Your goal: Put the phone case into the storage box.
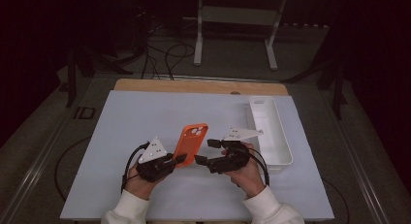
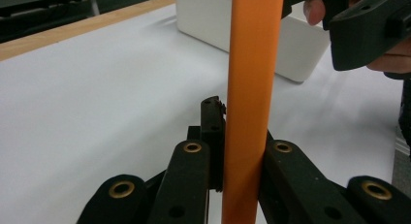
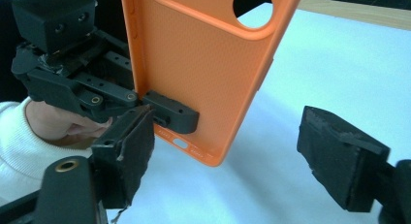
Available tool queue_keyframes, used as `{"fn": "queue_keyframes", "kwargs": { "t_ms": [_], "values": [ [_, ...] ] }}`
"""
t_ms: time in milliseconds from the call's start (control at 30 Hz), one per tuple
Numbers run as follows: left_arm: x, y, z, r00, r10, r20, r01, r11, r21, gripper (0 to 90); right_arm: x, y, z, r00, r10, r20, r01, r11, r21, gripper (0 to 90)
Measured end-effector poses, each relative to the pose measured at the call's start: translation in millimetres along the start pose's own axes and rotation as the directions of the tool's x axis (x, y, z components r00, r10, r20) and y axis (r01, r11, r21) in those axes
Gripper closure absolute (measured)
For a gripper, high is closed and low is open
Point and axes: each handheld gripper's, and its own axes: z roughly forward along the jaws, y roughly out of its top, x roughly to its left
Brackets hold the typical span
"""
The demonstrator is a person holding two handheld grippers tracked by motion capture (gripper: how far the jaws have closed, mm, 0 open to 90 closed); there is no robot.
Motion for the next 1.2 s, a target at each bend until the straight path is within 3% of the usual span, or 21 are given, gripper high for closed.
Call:
{"fn": "queue_keyframes", "kwargs": {
  "t_ms": [500, 700, 1200],
  "values": [
    [-1.7, -1.3, -0.6, 0.9982, 0.015, -0.058, -0.016, 0.9997, -0.016, 85.4, 2.0, 1.1, -1.9, 0.9998, 0.002, 0.018, -0.001, 1.0, -0.026, 16.4],
    [-2.9, -1.5, -1.0, 0.9957, 0.018, -0.091, -0.021, 0.9994, -0.028, 85.4, 4.2, 4.1, -3.6, 0.999, 0.009, 0.043, -0.007, 0.999, -0.038, 12.7],
    [-6.8, -2.4, 1.3, 0.9883, 0.031, -0.149, -0.038, 0.9984, -0.041, 85.4, 9.7, 12.8, -2.9, 0.9986, 0.019, 0.05, -0.016, 0.997, -0.072, 8.8]
  ]
}}
